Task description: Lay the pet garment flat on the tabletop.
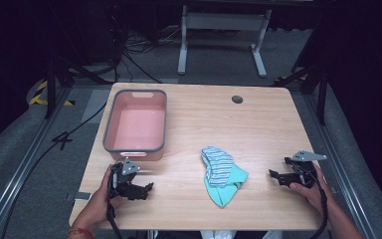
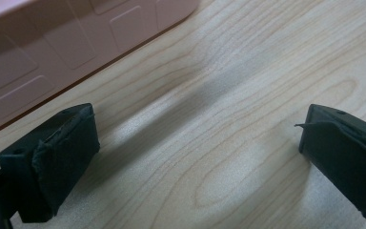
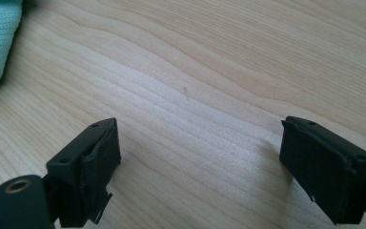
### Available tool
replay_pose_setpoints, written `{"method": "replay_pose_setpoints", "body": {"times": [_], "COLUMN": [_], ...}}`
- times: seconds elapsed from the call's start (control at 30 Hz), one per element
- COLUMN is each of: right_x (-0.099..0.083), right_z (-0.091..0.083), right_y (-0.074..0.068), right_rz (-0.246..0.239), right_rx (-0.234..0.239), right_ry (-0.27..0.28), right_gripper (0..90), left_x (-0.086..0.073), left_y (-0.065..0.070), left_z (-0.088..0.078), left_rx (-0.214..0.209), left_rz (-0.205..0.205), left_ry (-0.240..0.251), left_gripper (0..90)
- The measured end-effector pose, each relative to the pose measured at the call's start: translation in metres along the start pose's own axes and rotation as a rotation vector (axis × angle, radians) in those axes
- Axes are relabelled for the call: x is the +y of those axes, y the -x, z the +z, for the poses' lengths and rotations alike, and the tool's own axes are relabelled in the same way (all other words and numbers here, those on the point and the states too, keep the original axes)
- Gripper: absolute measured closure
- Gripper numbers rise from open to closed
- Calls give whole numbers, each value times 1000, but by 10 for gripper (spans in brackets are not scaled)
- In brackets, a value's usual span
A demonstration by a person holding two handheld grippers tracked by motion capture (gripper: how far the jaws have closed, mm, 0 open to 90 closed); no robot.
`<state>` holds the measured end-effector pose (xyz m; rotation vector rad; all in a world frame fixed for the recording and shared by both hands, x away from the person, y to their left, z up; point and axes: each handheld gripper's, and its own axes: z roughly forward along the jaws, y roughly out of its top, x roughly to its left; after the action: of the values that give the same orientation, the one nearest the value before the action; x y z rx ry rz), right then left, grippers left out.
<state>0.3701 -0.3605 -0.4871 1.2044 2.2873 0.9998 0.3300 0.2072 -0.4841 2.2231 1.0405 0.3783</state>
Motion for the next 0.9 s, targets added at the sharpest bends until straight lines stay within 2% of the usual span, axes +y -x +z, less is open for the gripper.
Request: {"method": "replay_pose_setpoints", "body": {"times": [0.03, 0.07, 0.2, 0.3, 0.33, 0.37, 0.4, 0.43, 0.47, 0.5, 0.53, 0.57, 0.67, 0.7, 0.73, 0.83, 0.9], "right_x": [0, 0, -1, -1, -1, 0, 2, 6, 8, 10, 12, 13, 15, 16, 18, 25, 28], "right_z": [0, 0, 0, -1, -1, -2, -3, -9, -12, -17, -20, -21, -21, -20, -19, -19, -19], "right_y": [0, 1, 1, 1, 1, 1, 1, -2, -3, -3, -2, -4, -11, -15, -20, -35, -43], "right_rz": [-3, -7, 6, 6, 4, 2, -16, -94, -106, -83, -69, -74, -106, -123, -146, -182, -197], "right_rx": [5, 8, -9, -10, -7, -7, -9, -38, -27, 1, 26, 44, 74, 85, 89, 124, 141], "right_ry": [1, 1, -4, -5, -6, -16, -27, -32, -17, 11, 26, 29, 26, 19, 21, 45, 56], "right_gripper": [139, 139, 118, 118, 118, 130, 189, 295, 292, 264, 280, 299, 329, 335, 344, 391, 427], "left_x": [0, -1, -2, -1, 0, 1, 3, 4, 5, 8, 9, 11, 21, 27, 33, 48, 56], "left_y": [-1, -2, -4, -4, -3, -2, 3, 6, 10, 13, 16, 17, 21, 26, 32, 48, 54], "left_z": [-1, -1, -2, -2, -3, -5, -6, -5, -5, -5, -4, -2, 5, 9, 14, 23, 28], "left_rx": [-8, -17, -54, -66, -75, -85, -112, -131, -139, -141, -158, -173, -177, -192, -206, -207, -210], "left_rz": [5, 26, 65, 79, 83, 93, 112, 120, 141, 171, 172, 163, 153, 163, 183, 260, 279], "left_ry": [-4, -2, 0, -8, -11, -14, -12, -9, -12, -15, -5, 12, 26, 27, 31, 31, 39], "left_gripper": [1, 4, 5, 6, 12, 55, 120, 198, 216, 230, 261, 299, 307, 316, 331, 355, 378]}}
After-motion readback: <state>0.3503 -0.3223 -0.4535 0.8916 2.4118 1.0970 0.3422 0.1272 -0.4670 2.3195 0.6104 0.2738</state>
